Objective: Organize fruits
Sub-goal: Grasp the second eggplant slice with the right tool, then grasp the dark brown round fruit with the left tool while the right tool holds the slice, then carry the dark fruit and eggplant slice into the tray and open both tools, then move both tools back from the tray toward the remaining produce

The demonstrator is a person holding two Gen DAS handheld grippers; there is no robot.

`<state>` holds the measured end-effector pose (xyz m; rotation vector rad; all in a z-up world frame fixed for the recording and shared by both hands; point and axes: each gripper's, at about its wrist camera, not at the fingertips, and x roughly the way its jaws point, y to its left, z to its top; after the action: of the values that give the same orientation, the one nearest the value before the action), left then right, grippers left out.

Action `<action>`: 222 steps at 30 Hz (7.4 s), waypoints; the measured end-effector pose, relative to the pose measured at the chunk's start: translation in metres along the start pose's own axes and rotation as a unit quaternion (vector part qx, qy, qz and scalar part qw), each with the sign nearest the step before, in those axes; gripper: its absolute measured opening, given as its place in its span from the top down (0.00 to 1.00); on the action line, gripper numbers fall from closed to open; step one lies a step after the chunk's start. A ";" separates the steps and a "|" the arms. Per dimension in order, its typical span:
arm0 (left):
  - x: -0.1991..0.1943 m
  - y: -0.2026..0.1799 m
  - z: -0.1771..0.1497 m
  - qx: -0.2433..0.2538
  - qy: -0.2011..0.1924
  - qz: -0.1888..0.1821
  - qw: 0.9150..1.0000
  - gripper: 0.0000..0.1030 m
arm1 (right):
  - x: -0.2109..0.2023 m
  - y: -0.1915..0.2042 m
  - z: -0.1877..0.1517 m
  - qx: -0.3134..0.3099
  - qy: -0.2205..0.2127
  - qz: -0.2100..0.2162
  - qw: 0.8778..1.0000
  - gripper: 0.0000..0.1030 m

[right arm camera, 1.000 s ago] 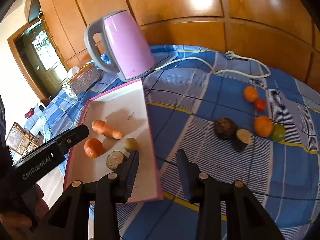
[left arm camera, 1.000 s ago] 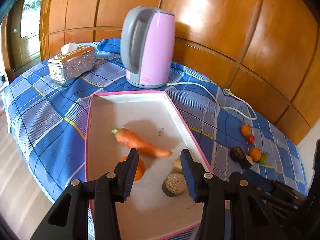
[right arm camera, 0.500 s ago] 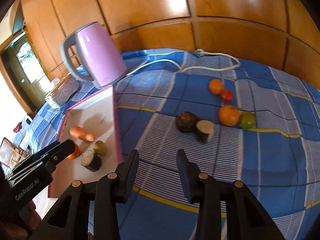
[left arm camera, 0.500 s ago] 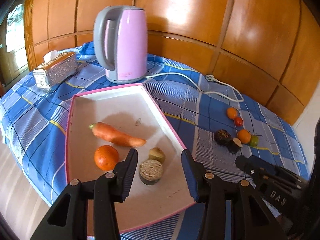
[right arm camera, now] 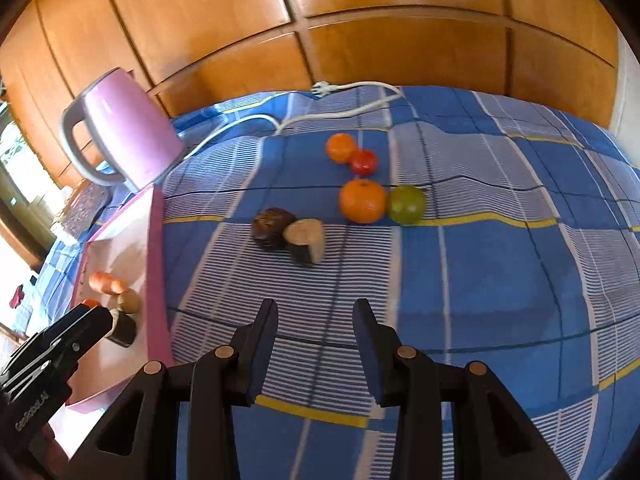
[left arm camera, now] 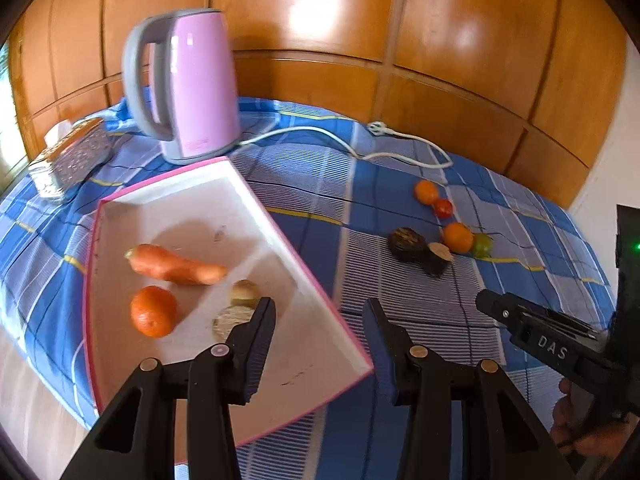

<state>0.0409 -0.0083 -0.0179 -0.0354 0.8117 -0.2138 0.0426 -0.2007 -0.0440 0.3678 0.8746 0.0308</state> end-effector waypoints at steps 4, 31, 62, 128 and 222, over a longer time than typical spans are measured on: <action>0.005 -0.015 0.001 0.018 0.003 -0.016 1.000 0.56 | 0.000 -0.012 0.001 0.013 -0.001 -0.008 1.000 0.62; 0.047 -0.024 0.026 0.013 0.033 -0.035 0.999 0.59 | 0.062 0.008 0.031 -0.083 0.026 0.015 0.996 0.62; 0.115 -0.072 0.051 0.025 0.092 -0.073 0.993 0.58 | 0.047 -0.027 0.015 -0.066 0.007 -0.020 0.998 0.71; 0.086 -0.107 -0.023 0.128 -0.001 -0.048 0.991 0.59 | 0.018 -0.064 -0.017 -0.046 -0.061 -0.063 0.995 0.71; -0.011 0.067 0.001 -0.093 -0.040 0.070 0.992 0.55 | 0.000 0.108 -0.008 -0.126 -0.018 0.110 0.986 0.66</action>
<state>0.0456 0.0599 -0.0170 -0.1610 0.7489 -0.0040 0.0504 -0.0971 -0.0134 0.2256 0.7793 0.3359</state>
